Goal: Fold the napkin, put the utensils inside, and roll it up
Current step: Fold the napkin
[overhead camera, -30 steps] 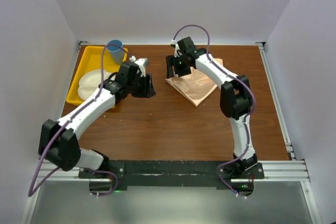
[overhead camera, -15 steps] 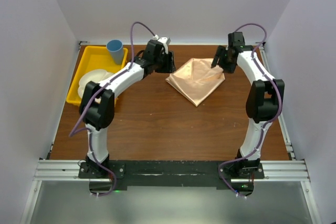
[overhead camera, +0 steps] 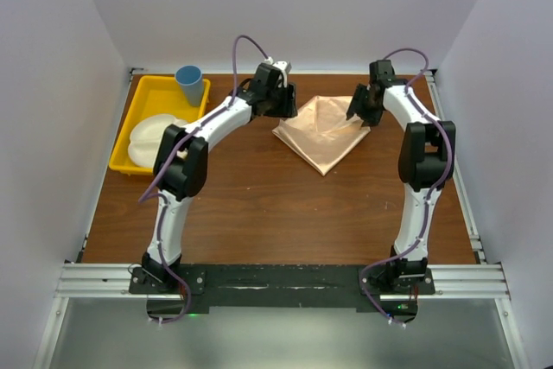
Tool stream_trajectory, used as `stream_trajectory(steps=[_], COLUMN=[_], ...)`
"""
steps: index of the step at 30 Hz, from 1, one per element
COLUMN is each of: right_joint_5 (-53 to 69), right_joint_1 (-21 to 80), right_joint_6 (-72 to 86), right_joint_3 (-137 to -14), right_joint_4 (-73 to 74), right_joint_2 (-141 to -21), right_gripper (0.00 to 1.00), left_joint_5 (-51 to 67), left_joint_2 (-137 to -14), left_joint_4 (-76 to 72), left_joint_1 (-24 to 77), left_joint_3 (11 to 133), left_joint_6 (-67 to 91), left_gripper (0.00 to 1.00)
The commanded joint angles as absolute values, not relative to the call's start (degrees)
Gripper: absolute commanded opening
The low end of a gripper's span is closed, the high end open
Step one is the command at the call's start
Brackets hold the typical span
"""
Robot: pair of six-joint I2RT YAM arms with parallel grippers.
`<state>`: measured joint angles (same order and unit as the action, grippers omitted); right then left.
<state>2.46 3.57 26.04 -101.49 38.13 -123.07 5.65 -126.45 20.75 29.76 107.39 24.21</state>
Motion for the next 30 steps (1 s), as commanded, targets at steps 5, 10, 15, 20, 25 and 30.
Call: stream_trajectory(steps=[5, 10, 15, 20, 25, 30], right_joint_5=[0.4, 0.1, 0.1, -1.6, -2.4, -2.8], right_joint_1=[3.0, 2.9, 3.0, 3.0, 2.9, 2.9], right_joint_6=[25.3, 23.3, 22.2, 21.8, 21.4, 21.2], right_joint_3=[-106.6, -106.8, -108.0, -108.5, -108.9, -109.2], right_joint_4=[37.6, 37.2, 37.2, 37.2, 37.7, 37.8], right_joint_2=[-125.5, -126.8, -128.3, -129.1, -129.5, -129.5], right_gripper=[0.57, 0.57, 0.52, 0.45, 0.42, 0.41], left_joint_5=[7.7, 5.1, 4.7, 6.1, 7.9, 7.5], left_joint_2=[-128.5, -128.1, -129.8, -131.2, -131.4, -131.3], left_joint_4=[22.7, 24.2, 27.2, 28.9, 28.2, 29.8], left_joint_1=[29.6, 29.6, 29.6, 29.5, 29.1, 29.0], left_joint_3=[111.5, 111.4, 113.6, 114.9, 115.1, 115.9], left_joint_6=[23.4, 22.5, 22.9, 23.0, 23.7, 23.9], left_gripper=[0.64, 0.64, 0.64, 0.61, 0.49, 0.53])
